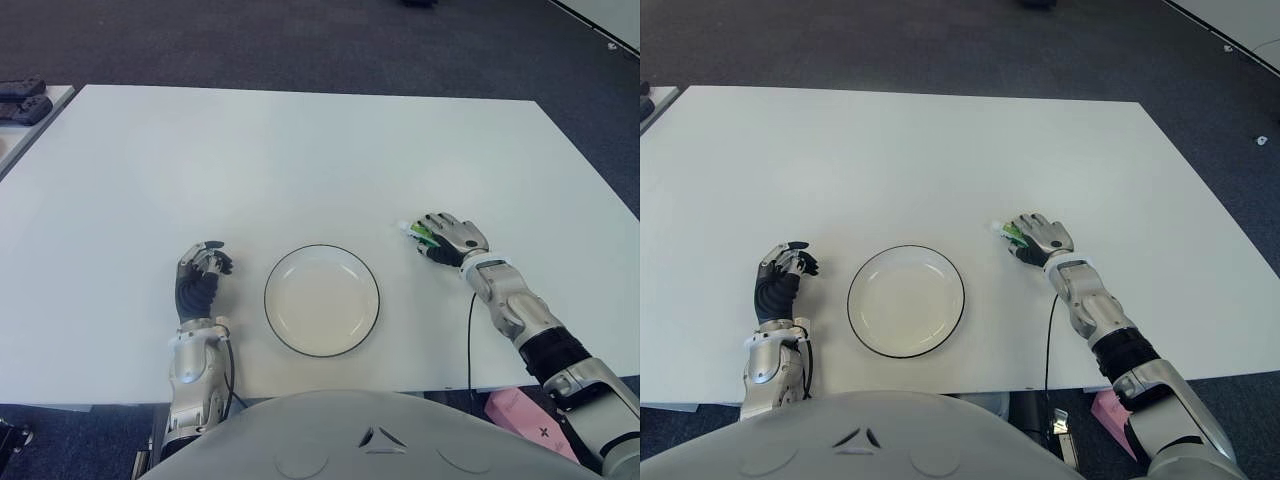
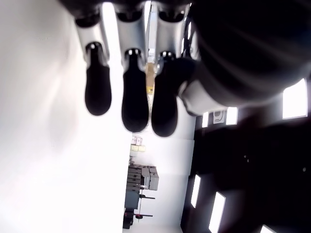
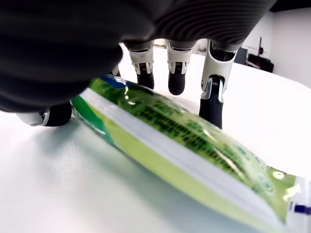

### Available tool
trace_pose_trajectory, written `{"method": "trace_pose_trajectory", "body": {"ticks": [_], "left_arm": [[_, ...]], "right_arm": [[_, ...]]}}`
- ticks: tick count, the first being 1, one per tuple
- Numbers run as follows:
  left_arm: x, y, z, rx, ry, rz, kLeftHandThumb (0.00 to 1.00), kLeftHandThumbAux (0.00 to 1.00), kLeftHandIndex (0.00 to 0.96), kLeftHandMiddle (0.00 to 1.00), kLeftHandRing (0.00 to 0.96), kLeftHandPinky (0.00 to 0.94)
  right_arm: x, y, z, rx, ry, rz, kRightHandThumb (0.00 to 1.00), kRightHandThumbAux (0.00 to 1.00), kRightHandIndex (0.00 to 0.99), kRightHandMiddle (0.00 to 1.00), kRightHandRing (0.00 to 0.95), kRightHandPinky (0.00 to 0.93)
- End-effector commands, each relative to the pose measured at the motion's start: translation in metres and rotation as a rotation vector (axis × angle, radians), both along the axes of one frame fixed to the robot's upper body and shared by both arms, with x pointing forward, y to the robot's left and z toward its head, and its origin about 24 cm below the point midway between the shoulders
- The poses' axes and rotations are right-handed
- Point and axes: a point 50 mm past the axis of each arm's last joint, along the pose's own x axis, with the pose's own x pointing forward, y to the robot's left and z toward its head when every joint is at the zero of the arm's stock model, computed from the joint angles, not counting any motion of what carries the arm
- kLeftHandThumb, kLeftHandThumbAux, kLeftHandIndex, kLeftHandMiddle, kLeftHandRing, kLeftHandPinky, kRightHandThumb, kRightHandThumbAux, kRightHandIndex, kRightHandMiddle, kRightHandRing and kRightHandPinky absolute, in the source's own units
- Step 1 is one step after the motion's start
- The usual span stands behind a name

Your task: Put the toothpaste on the table into the plate.

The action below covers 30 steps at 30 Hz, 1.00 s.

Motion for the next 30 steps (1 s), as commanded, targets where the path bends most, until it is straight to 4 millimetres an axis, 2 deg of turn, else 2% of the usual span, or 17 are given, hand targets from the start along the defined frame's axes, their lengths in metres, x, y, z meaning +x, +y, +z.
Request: {"method": "trace_pose_trajectory", "body": {"ticks": [1,7,18,25,28,30], "left_arm": [[-0.013,-0.004,-0.017,-0.054,0.136,0.024,0.705,0.718,0.435,0.607,0.601,0.585],[-0.015,-0.003,-0.016,-0.039,0.125,0.034,0.708,0.718,0.435,0.595,0.597,0.593],[-0.016,-0.003,-0.016,-0.028,0.124,0.017,0.706,0.718,0.435,0.611,0.608,0.589],[-0.017,0.0,-0.015,-0.031,0.121,0.0,0.704,0.719,0.434,0.614,0.61,0.589],[-0.017,0.0,-0.015,-0.031,0.123,0.001,0.703,0.719,0.434,0.615,0.61,0.587],[-0.017,0.001,-0.015,-0.032,0.126,0.001,0.703,0.719,0.434,0.614,0.608,0.582]], "right_arm": [[-0.034,0.009,-0.042,-0.025,0.178,0.005,0.617,0.165,0.0,0.0,0.0,0.0],[-0.038,0.021,-0.048,-0.036,0.181,0.003,0.62,0.186,0.0,0.0,0.0,0.0],[-0.046,0.03,-0.058,-0.035,0.172,-0.066,0.616,0.204,0.0,0.0,0.0,0.0],[-0.049,0.03,-0.078,-0.01,0.132,-0.147,0.62,0.242,0.0,0.0,0.0,0.0],[-0.05,0.03,-0.081,0.025,0.087,-0.188,0.626,0.268,0.0,0.0,0.0,0.009],[-0.049,0.03,-0.082,0.068,0.042,-0.228,0.635,0.295,0.0,0.0,0.0,0.072]]}}
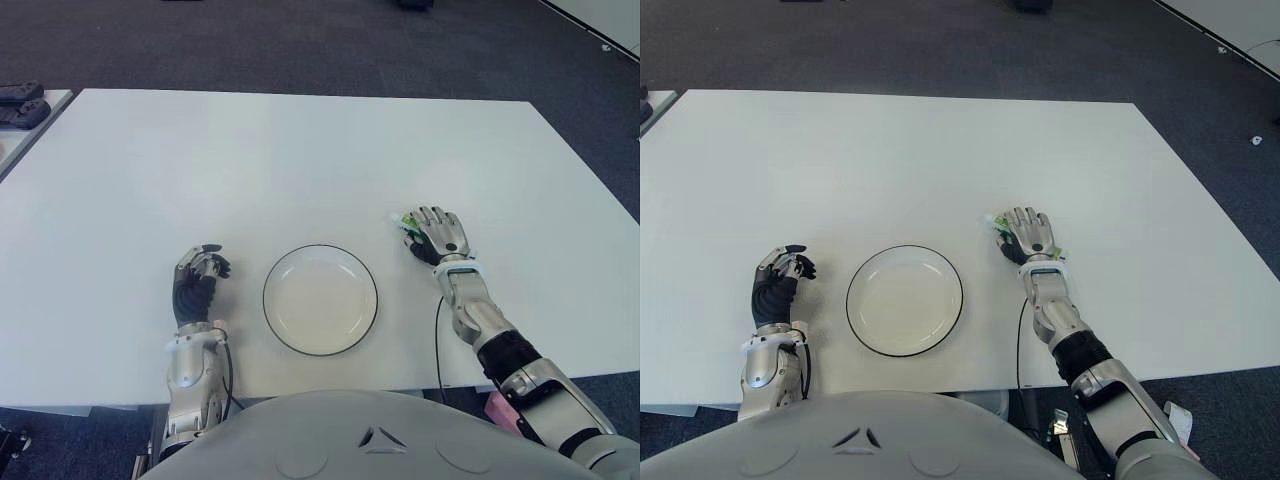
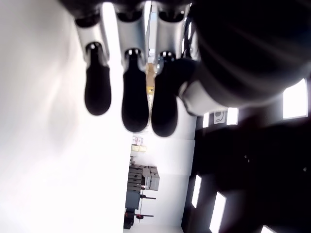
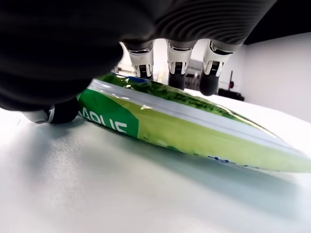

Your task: Put the toothpaste on the table into the plate.

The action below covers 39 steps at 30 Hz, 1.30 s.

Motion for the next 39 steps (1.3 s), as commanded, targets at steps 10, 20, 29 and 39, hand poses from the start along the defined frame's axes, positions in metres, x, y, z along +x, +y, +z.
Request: {"method": "trace_pose_trajectory", "body": {"ticks": [10,20,29,39], "left_arm": [[-0.013,0.0,-0.017,-0.031,0.131,-0.009,0.704,0.718,0.435,0.618,0.612,0.592],[-0.013,0.001,-0.017,-0.031,0.128,-0.002,0.704,0.718,0.434,0.618,0.612,0.592],[-0.012,0.002,-0.016,-0.022,0.117,-0.008,0.702,0.719,0.434,0.624,0.616,0.595],[-0.012,0.002,-0.016,-0.029,0.123,-0.011,0.701,0.72,0.433,0.617,0.61,0.583]], "right_arm": [[-0.048,0.002,-0.065,0.283,0.107,-0.203,0.833,0.426,0.259,0.24,0.302,0.425],[-0.045,-0.003,-0.068,0.352,0.096,-0.222,0.92,0.657,0.451,0.406,0.484,0.535],[-0.041,-0.002,-0.067,0.404,0.047,-0.225,0.948,0.661,0.452,0.42,0.486,0.52],[-0.038,-0.002,-0.065,0.442,-0.001,-0.206,0.998,0.67,0.433,0.404,0.457,0.487]]}}
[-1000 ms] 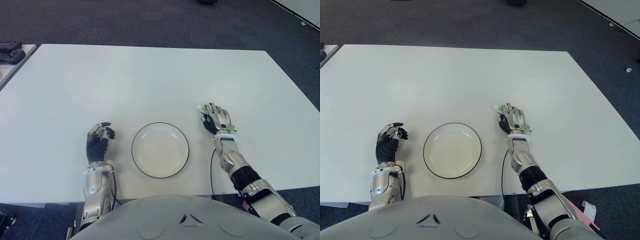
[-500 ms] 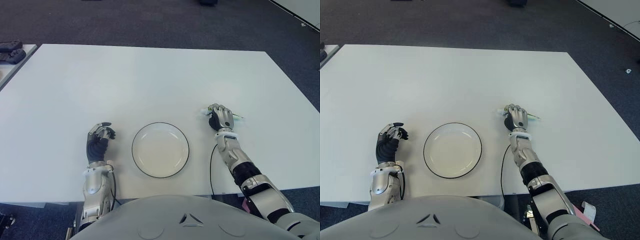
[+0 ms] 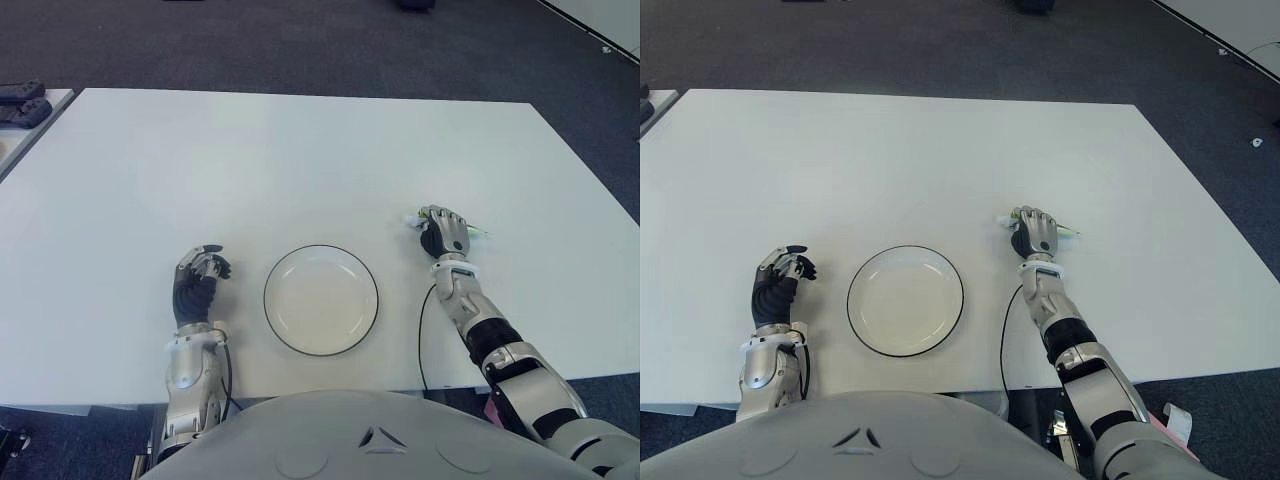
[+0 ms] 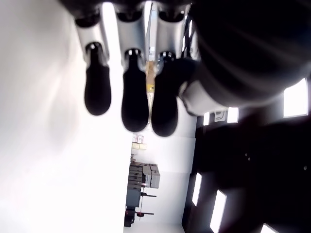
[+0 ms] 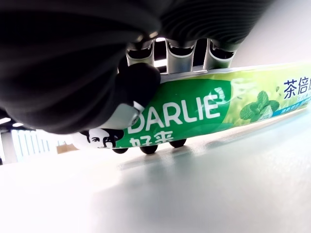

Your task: Put the toothpaste on the table into the plate.

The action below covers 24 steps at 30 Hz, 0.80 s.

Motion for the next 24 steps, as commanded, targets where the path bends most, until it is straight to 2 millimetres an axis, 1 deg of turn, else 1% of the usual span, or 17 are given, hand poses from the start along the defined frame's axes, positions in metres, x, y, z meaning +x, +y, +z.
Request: {"method": "trace_pose_trajectory", "body": {"ticks": [1,10,18,19,21,22,24], "left_arm": [[-0.011,0.0,-0.016,-0.036,0.118,0.002,0.702,0.72,0.433,0.614,0.606,0.578],[-0.011,0.0,-0.016,-0.04,0.11,0.011,0.702,0.719,0.433,0.601,0.592,0.564],[-0.01,-0.001,-0.015,-0.025,0.107,-0.002,0.699,0.719,0.433,0.607,0.604,0.586],[-0.009,-0.001,-0.015,-0.024,0.109,0.008,0.7,0.719,0.433,0.609,0.605,0.582],[-0.009,-0.001,-0.016,-0.027,0.105,0.013,0.701,0.719,0.433,0.608,0.603,0.583],[-0.008,-0.001,-0.016,-0.029,0.107,0.013,0.701,0.719,0.433,0.608,0.603,0.583],[-0.008,-0.001,-0.016,-0.03,0.109,0.012,0.701,0.719,0.433,0.606,0.6,0.577]], "right_arm": [[-0.051,0.007,-0.052,0.048,0.232,-0.01,0.999,0.671,0.428,0.406,0.455,0.494],[-0.05,0.008,-0.049,0.083,0.163,0.013,1.0,0.669,0.407,0.427,0.457,0.513],[-0.047,0.008,-0.044,0.135,0.092,0.008,1.0,0.668,0.396,0.437,0.464,0.525],[-0.04,0.009,-0.032,0.167,0.026,0.012,1.0,0.668,0.394,0.434,0.468,0.528],[-0.031,0.012,-0.015,0.215,-0.074,0.021,1.0,0.668,0.401,0.428,0.471,0.534],[-0.029,0.015,-0.008,0.241,-0.123,0.028,1.0,0.668,0.405,0.423,0.473,0.538],[-0.028,0.02,0.0,0.273,-0.188,0.039,1.0,0.668,0.409,0.418,0.475,0.542]]}}
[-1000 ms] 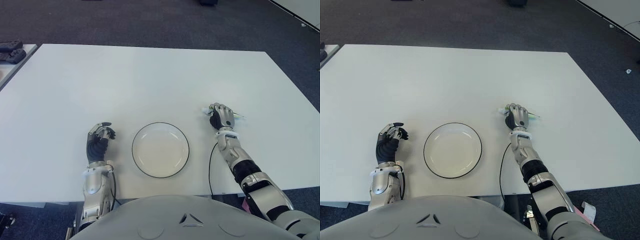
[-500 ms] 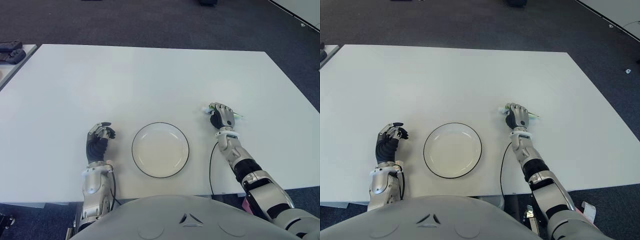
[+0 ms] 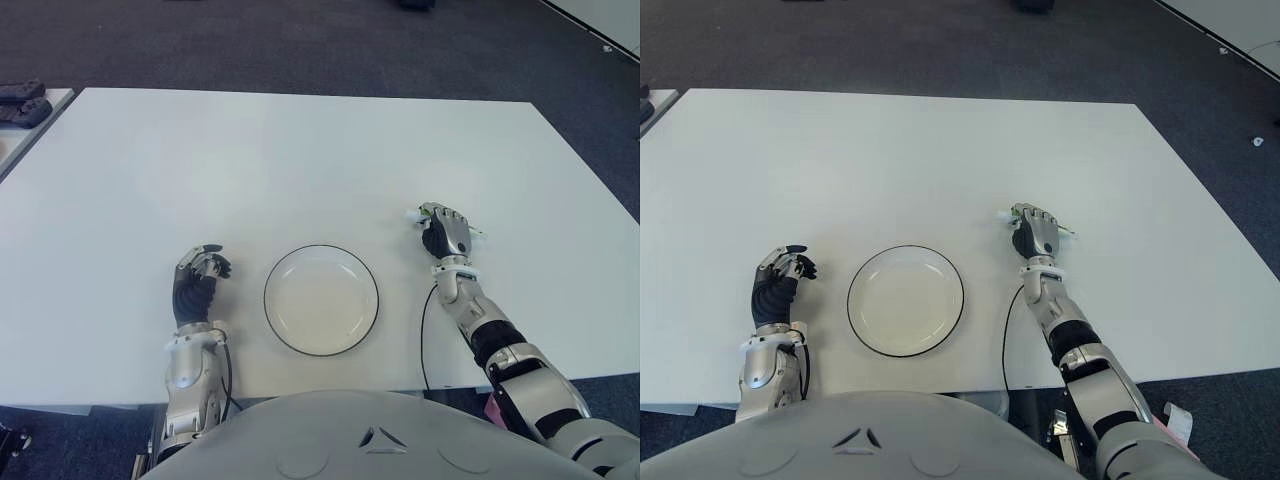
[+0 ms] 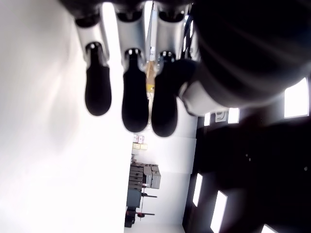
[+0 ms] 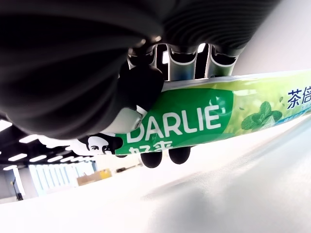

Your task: Put the toothpaste on the table into the plate.

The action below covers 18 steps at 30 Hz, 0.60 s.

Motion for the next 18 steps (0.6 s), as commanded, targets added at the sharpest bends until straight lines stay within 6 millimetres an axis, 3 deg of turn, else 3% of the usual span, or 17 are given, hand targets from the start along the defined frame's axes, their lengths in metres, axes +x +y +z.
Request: {"method": "trace_pose_trajectory", "body": {"ticks": [1,18], "left_arm": [[-0.008,-0.001,-0.016,-0.023,0.105,0.011,0.701,0.719,0.433,0.605,0.598,0.575],[-0.007,-0.002,-0.017,-0.03,0.109,0.021,0.703,0.719,0.433,0.595,0.586,0.56]], "right_arm": [[-0.02,0.02,-0.006,0.116,-0.033,0.022,1.0,0.668,0.412,0.416,0.477,0.545],[-0.021,0.05,0.052,0.261,-0.335,0.121,1.0,0.665,0.428,0.422,0.484,0.53]]}}
